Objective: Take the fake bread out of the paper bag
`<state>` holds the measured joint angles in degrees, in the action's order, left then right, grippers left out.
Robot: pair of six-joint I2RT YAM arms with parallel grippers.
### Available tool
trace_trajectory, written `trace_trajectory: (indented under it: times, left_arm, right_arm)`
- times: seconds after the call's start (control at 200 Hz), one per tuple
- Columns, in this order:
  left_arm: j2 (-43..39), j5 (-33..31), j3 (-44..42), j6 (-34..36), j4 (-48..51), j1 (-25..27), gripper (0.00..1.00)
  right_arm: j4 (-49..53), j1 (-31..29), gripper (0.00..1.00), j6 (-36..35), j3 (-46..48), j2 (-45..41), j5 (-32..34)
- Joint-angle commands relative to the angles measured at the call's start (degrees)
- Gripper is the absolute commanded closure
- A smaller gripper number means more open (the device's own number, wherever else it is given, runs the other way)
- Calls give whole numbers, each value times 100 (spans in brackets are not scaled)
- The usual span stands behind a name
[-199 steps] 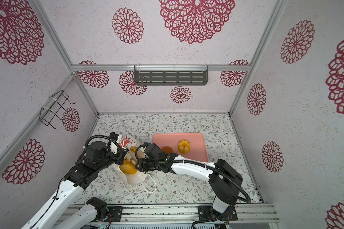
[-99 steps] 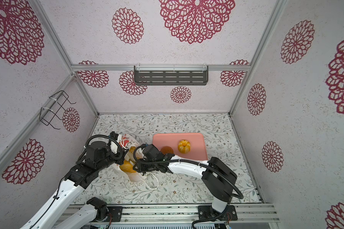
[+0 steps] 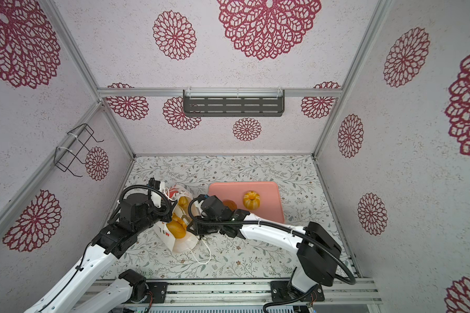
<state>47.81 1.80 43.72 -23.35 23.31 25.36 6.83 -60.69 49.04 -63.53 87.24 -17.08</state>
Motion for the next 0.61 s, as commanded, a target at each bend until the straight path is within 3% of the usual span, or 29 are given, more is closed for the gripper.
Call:
trace_trajectory:
  times: [0.0, 0.6]
  left_arm:
    - [-142, -237, -24, -172, -478, 63, 100]
    - [-194, -1078, 88, -436, -201, 74, 100]
  right_arm:
    - [167, -13, 100, -226, 77, -482, 186]
    - [862, -277, 100, -380, 695, -1802, 819]
